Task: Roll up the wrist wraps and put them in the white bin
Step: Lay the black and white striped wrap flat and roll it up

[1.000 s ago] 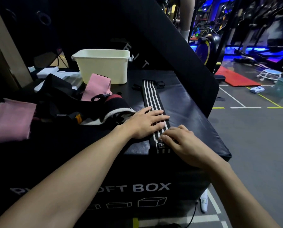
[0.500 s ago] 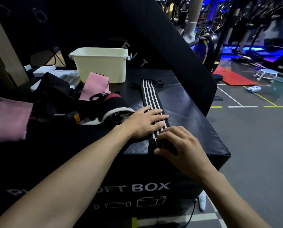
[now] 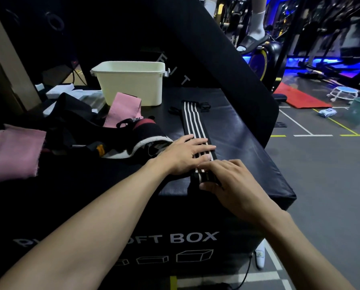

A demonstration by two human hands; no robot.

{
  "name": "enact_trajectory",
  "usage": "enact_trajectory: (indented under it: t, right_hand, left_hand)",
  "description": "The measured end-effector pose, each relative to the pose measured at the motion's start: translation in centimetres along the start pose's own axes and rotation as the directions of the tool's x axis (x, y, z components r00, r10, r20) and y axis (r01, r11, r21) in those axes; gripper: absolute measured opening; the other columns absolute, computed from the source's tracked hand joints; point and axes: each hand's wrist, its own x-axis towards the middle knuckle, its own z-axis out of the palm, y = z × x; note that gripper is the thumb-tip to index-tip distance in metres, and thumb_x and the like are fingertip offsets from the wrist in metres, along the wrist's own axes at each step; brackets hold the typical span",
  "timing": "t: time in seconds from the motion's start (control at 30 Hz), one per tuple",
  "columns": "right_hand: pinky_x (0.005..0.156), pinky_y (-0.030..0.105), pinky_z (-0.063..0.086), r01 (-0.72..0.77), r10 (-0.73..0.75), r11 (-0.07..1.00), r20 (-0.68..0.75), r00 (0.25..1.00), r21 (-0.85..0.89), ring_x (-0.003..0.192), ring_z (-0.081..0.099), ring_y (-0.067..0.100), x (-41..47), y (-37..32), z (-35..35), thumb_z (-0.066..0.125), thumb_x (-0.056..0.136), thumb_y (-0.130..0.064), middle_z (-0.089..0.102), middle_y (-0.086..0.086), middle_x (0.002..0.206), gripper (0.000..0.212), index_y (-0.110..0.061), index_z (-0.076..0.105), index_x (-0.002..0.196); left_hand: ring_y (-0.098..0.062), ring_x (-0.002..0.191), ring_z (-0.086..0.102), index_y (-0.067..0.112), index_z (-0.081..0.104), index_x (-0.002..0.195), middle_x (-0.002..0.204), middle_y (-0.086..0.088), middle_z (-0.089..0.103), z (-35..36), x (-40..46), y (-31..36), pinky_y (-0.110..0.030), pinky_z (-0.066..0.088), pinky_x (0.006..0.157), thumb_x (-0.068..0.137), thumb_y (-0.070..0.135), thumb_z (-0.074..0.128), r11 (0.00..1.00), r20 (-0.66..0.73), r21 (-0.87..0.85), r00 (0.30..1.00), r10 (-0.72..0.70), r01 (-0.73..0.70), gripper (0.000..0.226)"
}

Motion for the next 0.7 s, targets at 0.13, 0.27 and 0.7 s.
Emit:
enact_trajectory:
  t: [0.13,0.27,0.7]
  right_hand:
    - [0.098,0.031,0.032,0.000,0.002,0.999,0.038,0.999,-0.045,0.109,0.060,0.010,-0.5,-0.9,-1.0,0.060,0.096,-0.049,0.068,-0.013,0.114,0.028,-0.030,0.062,0.116]
    - [0.094,0.031,0.030,-0.064,0.066,0.997,0.049,0.997,-0.053,0.104,0.057,0.011,0.1,-1.4,-1.3,0.054,0.099,-0.049,0.065,-0.012,0.105,0.023,-0.029,0.063,0.108]
    - [0.087,0.039,0.034,-0.139,0.130,0.982,-0.073,0.989,-0.130,0.112,0.052,0.021,1.4,-2.3,0.1,0.045,0.103,-0.035,0.061,-0.006,0.115,0.025,-0.030,0.067,0.112]
  left_hand:
    - [-0.018,0.155,0.016,0.057,0.045,0.146,0.162,0.024,0.033,0.4,0.3,-0.4,-0.039,0.014,0.127,0.101,0.065,0.042,0.999,-0.016,0.028,1.000,0.019,-0.018,0.046]
    - [-0.018,0.155,0.016,0.056,0.044,0.147,0.163,0.024,0.033,0.4,0.3,-0.4,-0.038,0.014,0.127,0.102,0.064,0.039,1.000,-0.018,0.026,1.000,0.017,-0.017,0.046]
    - [-0.015,0.155,0.014,0.057,0.040,0.148,0.164,0.025,0.029,0.5,0.5,-0.9,-0.044,0.016,0.127,0.102,0.065,0.034,1.000,0.004,0.021,1.000,0.014,-0.014,0.048]
